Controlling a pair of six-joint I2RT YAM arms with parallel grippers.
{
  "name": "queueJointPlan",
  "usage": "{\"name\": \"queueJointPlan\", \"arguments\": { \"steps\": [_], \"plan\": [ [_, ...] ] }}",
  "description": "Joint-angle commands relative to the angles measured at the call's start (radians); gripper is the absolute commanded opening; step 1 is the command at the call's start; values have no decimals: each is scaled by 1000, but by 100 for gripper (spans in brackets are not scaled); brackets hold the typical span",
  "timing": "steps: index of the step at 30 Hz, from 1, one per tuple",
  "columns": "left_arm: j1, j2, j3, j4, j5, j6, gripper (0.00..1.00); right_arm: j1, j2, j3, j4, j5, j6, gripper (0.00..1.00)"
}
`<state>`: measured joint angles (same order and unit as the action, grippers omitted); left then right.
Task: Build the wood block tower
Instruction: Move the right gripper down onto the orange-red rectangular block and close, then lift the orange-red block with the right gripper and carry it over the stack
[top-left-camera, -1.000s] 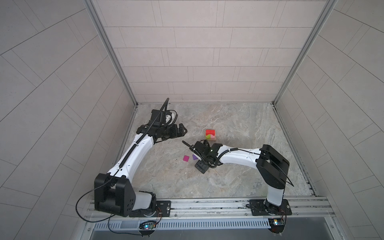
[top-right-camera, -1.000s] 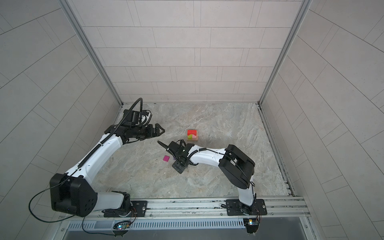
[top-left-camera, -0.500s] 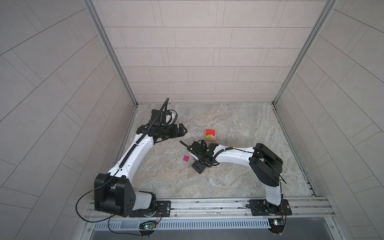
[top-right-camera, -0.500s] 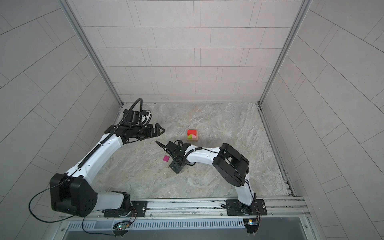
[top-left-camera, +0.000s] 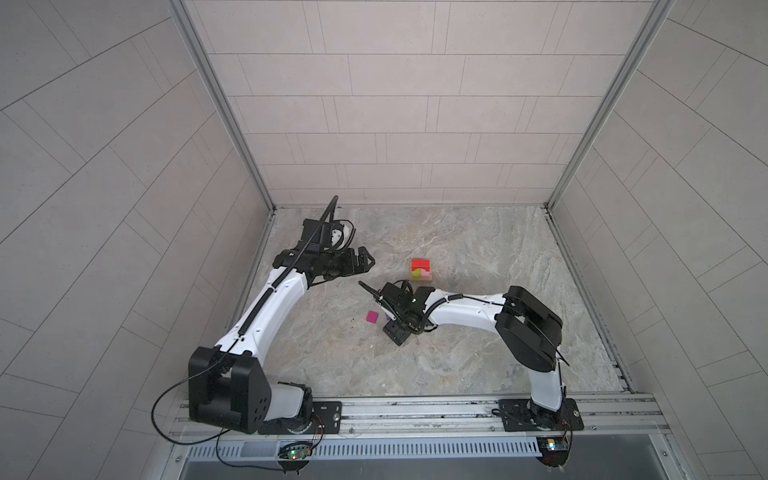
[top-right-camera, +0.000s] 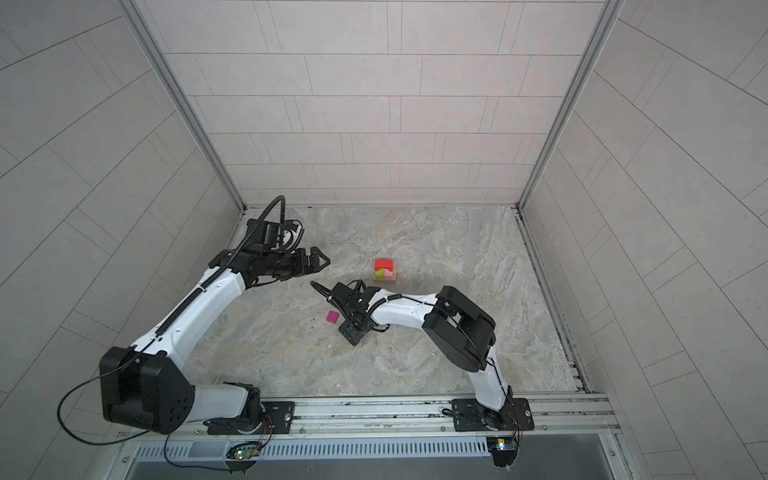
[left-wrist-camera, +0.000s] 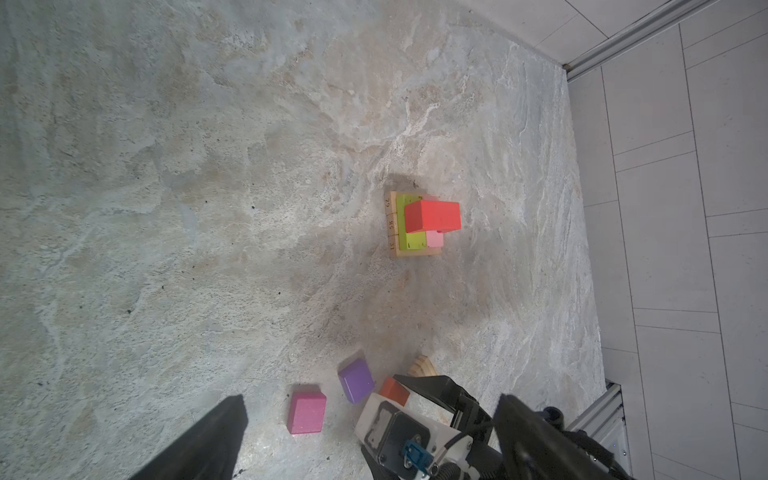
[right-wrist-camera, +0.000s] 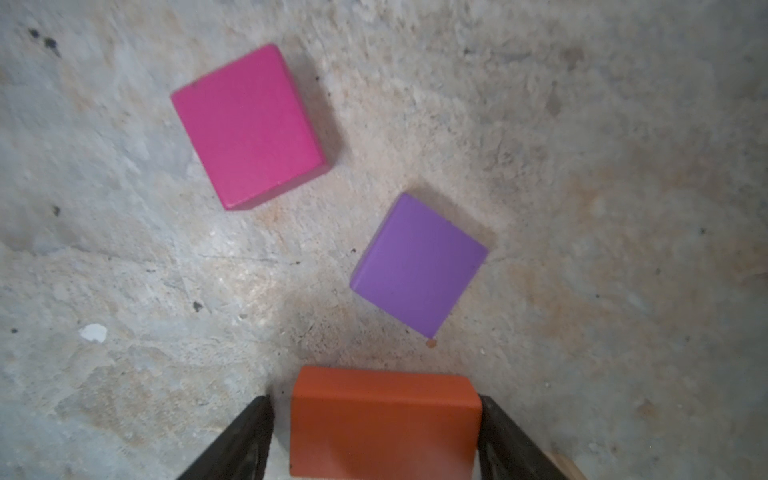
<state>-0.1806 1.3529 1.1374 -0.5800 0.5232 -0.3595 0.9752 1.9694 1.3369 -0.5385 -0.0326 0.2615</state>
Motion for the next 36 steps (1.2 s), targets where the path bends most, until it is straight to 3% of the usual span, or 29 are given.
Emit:
{"name": "queueJointPlan", "arguments": {
  "steps": [1,7,16,29,36],
  "plan": [
    [6,-8,-17,9,7,-2,100,2,-4,-4,-9,19,16,69],
    [7,-8,-16,9,5,-2,100,-8,-41,-22,-9,33,41,56],
    [8,-9,-16,6,5,-2,100,-44,-146,-52,-24,46,125,45],
    [8,-8,-17,8,6,-4,100,-110,-208,98,-221,151,222,44],
    [8,-6,-17,8,9,-4,100,-190,-195,198,-284,137,312,44]
  ]
}}
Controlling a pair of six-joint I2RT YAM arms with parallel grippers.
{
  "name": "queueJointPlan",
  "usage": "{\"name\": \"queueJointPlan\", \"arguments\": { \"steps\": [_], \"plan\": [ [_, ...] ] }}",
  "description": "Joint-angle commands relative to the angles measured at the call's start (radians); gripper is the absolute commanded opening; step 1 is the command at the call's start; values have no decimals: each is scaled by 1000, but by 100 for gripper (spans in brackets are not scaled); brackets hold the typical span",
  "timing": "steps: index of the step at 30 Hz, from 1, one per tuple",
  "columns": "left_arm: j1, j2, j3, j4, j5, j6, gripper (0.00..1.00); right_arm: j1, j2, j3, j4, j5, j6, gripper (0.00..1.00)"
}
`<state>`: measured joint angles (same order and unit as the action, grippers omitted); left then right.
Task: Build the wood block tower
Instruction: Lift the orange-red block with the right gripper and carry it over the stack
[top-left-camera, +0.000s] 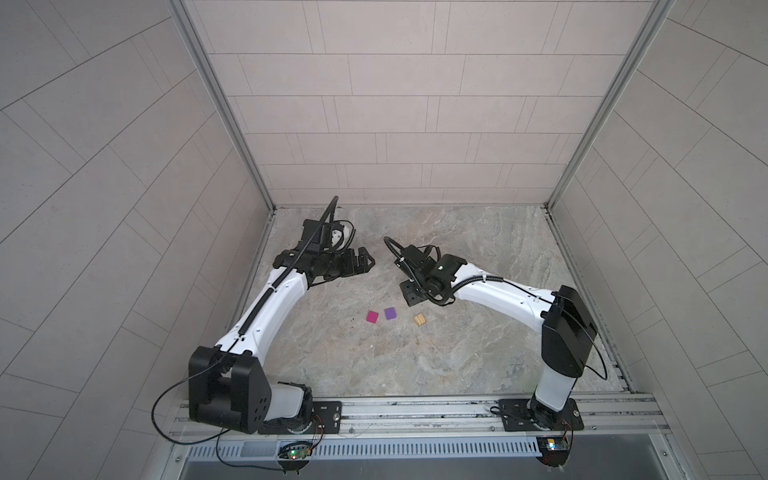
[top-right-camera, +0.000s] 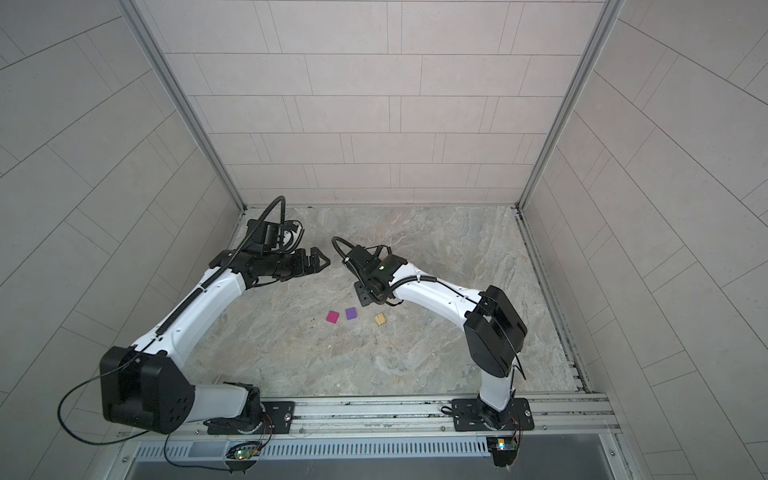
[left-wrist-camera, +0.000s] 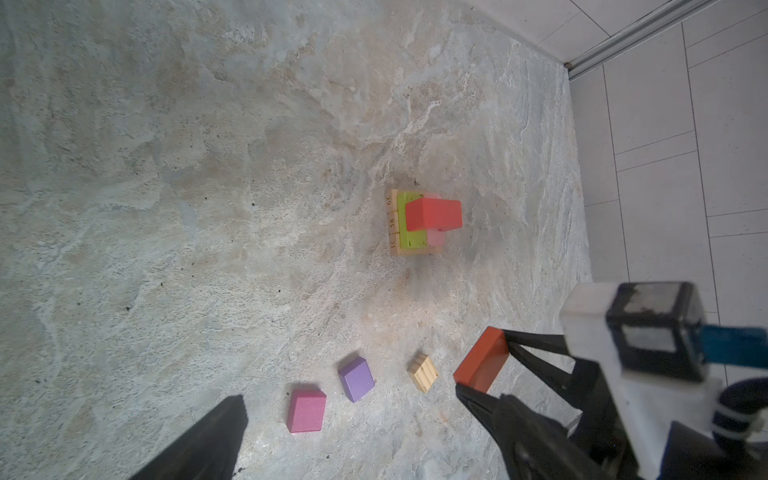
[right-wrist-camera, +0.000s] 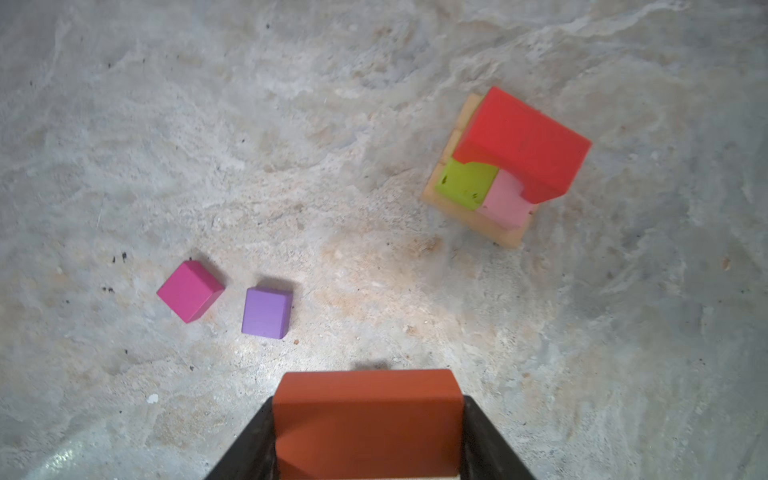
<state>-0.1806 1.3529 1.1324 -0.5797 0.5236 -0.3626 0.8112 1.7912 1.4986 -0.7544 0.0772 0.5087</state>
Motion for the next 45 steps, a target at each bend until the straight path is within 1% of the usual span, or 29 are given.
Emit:
{"name": "queueJointPlan", "arguments": {
  "steps": [1,9,17,27,33,45],
  "plan": [
    [8,-7,-11,9,9,-1,100,-35,-13,50,-77,36,77,43],
    [8,-11,-13,15,16,-5,100,-83,65,171,-139,80,188,43],
    [7,-13,-15,22,32,-13,100,-104,178,321,-186,108,247,43],
    [7,-17,-16,23,27,-13,100,-133,295,462,-222,111,266,43],
    [7,-15,-18,24,26,-18,100,-150,334,502,-237,108,266,43],
    [9,-18,-20,24,23,-17,100,-173,382,519,-248,102,261,42]
  ]
}}
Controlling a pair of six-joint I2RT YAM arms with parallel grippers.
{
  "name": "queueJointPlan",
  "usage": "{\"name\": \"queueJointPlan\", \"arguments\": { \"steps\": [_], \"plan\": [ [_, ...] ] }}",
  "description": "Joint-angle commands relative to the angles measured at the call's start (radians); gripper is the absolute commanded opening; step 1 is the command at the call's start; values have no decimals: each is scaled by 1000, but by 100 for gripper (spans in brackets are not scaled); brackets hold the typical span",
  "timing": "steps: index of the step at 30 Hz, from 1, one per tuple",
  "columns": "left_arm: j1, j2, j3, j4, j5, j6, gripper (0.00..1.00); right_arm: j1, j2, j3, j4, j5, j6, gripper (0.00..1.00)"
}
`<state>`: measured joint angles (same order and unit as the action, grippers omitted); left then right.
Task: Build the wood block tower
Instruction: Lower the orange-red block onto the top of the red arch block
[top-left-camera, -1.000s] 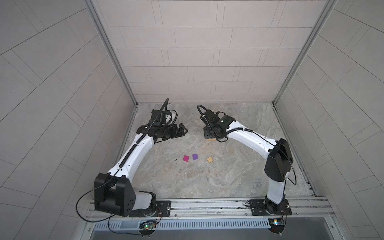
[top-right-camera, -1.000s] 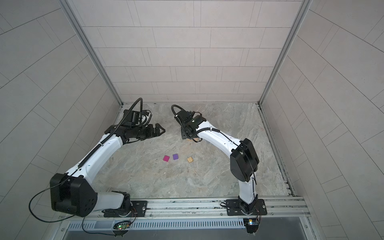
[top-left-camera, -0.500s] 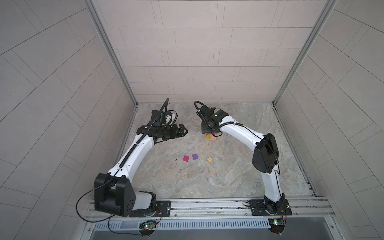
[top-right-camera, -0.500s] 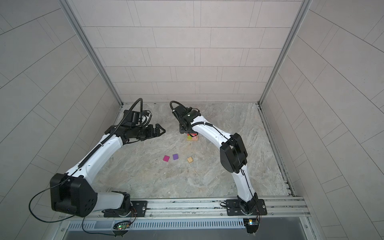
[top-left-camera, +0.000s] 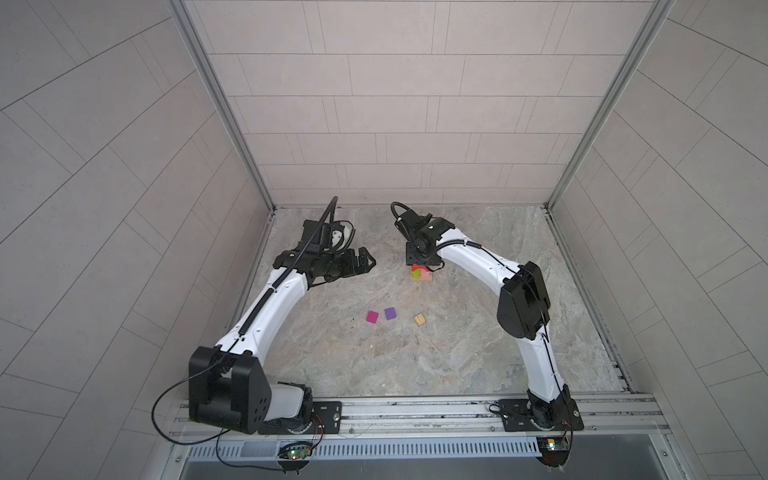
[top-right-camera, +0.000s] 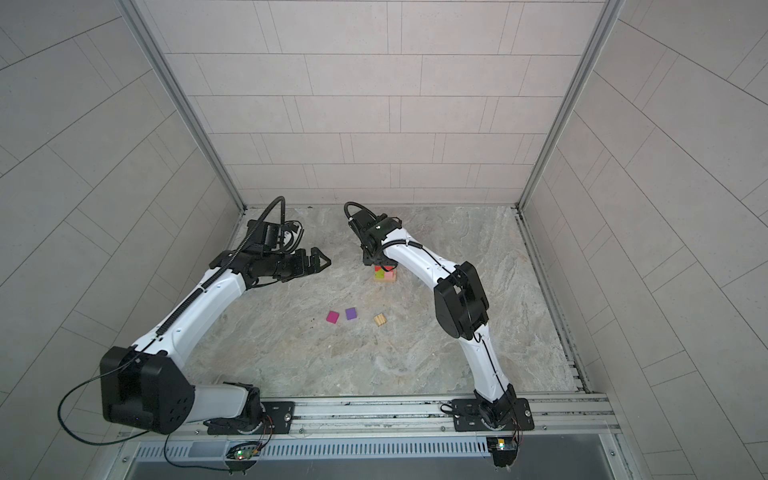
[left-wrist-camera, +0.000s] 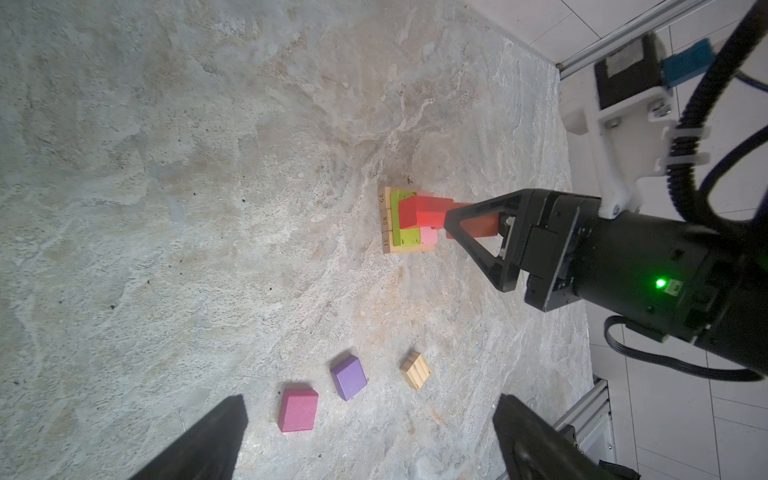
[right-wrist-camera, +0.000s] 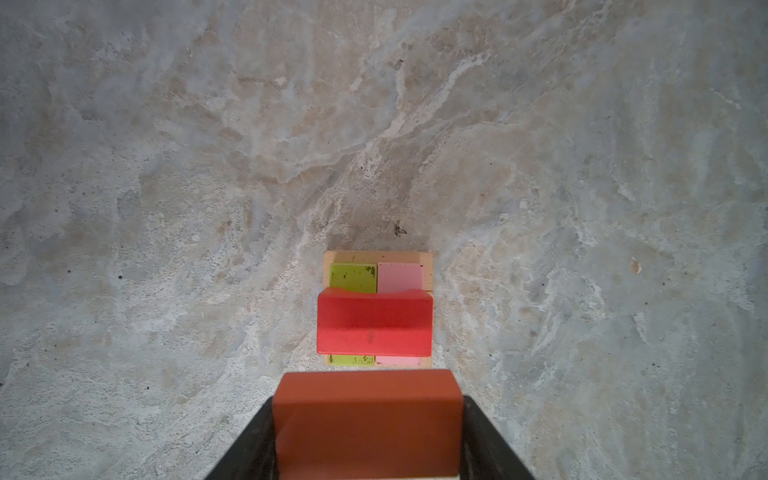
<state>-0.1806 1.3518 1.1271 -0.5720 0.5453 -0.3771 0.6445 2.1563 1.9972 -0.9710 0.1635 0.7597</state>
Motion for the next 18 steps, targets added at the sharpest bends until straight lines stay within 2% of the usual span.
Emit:
{"name": "queueJointPlan", "arguments": {
  "steps": [1,18],
  "plan": [
    [8,-18,-15,17,1,-3,100,-7,20,21,-31,17,10,42],
    [7,-11,-13,17,8,-3,100,-12,79,66,-39,30,26,42]
  ]
}}
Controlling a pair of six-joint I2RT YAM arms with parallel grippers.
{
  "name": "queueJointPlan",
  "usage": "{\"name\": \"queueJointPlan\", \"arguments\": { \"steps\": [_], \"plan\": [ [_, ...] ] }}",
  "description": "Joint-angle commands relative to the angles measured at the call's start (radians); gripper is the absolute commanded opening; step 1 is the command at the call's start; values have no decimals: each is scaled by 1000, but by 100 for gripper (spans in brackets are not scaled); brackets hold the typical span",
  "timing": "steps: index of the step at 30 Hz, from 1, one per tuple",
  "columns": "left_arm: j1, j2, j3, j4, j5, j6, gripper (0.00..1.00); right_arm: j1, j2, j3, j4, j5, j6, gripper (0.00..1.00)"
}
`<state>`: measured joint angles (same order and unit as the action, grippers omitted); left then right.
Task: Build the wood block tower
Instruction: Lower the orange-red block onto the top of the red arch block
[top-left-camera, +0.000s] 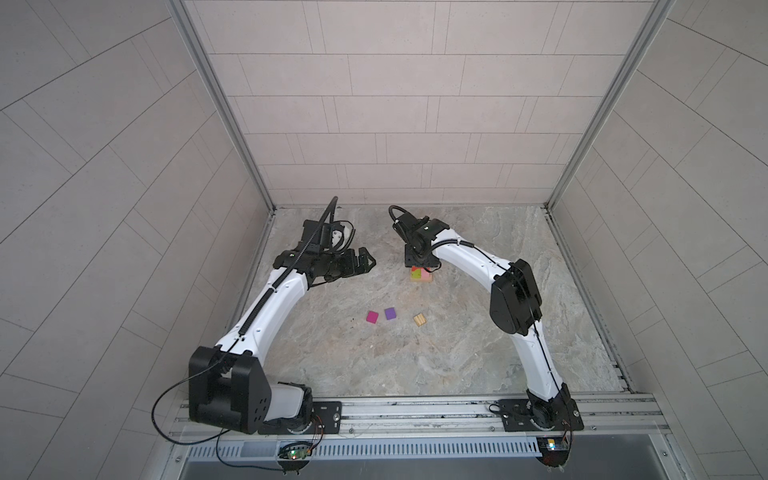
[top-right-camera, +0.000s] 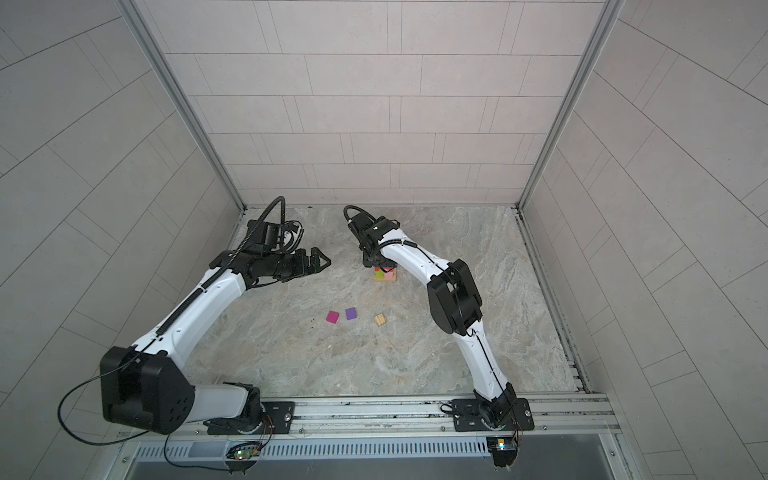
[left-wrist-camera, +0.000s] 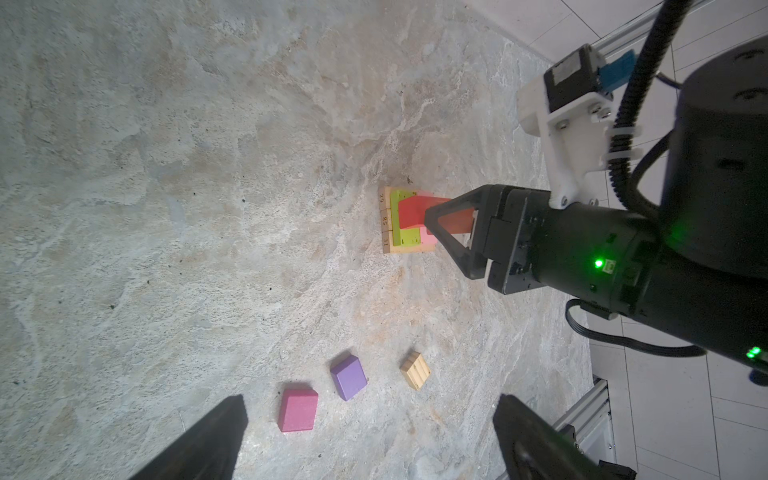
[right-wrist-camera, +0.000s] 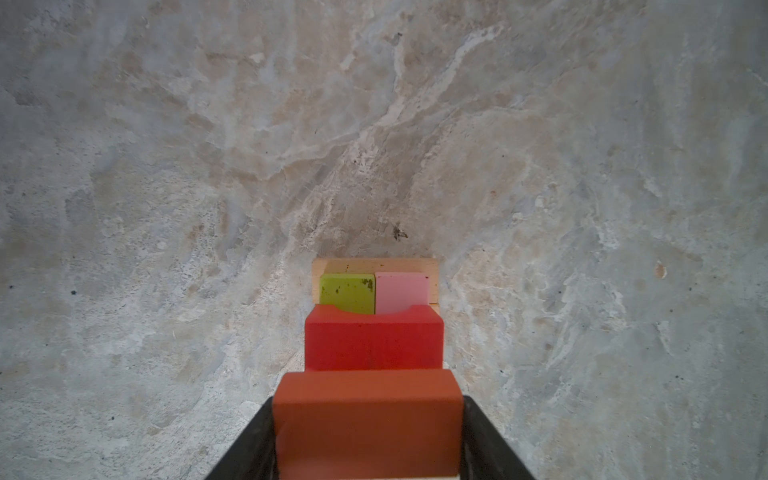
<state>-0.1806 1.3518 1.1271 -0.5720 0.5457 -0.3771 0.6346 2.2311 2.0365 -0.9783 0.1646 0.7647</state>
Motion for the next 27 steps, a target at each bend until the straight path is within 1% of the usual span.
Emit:
{"name": "queueJointPlan", "arguments": {
  "steps": [1,27],
  "plan": [
    [8,-11,-15,17,7,-3,100,-3,4,28,-32,31,21,42],
    [8,-5,-12,20,11,-5,100,-19,28,39,-17,30,24,42]
  ]
}}
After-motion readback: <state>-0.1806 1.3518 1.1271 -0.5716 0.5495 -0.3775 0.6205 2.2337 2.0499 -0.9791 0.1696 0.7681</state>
